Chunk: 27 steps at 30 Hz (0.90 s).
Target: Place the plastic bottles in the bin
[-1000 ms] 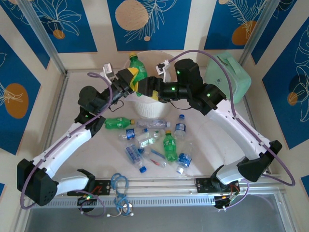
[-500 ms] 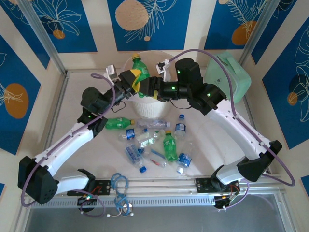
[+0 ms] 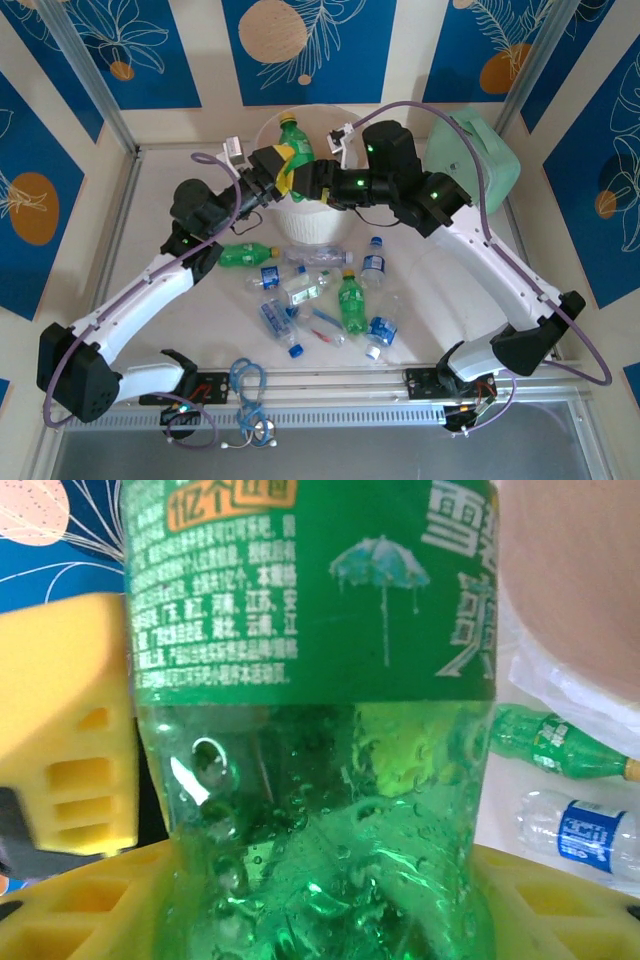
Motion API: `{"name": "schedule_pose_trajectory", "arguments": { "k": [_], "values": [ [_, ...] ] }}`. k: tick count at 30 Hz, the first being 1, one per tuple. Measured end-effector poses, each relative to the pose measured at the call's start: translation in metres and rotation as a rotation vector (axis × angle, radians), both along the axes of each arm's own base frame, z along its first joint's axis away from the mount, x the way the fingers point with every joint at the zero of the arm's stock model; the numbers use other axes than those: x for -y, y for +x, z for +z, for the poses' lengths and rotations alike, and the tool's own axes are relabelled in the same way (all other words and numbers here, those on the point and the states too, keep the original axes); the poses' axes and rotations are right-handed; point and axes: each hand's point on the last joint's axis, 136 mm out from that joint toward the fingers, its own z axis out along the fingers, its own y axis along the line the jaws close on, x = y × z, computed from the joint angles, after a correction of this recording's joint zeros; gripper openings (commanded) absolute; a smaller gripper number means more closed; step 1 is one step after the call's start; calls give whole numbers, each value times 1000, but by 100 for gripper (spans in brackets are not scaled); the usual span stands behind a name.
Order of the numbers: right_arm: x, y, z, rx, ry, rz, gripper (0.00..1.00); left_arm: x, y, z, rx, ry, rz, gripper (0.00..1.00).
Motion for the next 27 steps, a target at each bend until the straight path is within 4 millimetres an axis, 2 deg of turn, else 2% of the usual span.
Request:
{"name": "schedule_pose_trajectory", "arguments": {
  "k": [1,3,8,10,13,16,19,22,27],
  "values": [
    [2,0,2,7,-4,-7,56,0,1,-1,-4,8,5,100],
    [7,0,8,19,-21,-20,56,-1,2,-2,-2,40,20,100],
    [12,11,27,73,-54,-61,56,-16,-4,15,46,175,113,100],
    [17,18,36,92,-63,-86,56,-30,-7,23,63,249,186,100],
    [21,32,47,126,-93,-124,55,-64,-10,36,69,371,354,100],
    [22,48,52,158,-144,-162,55,-100,-15,34,39,488,506,100],
    [22,67,48,180,-220,-201,55,-123,-17,6,-33,631,585,100],
    [22,86,36,196,-310,-240,55,-132,-19,-33,-102,751,593,98],
    [23,108,0,182,-456,-268,56,-140,-29,-122,-277,936,527,93]
  ]
}}
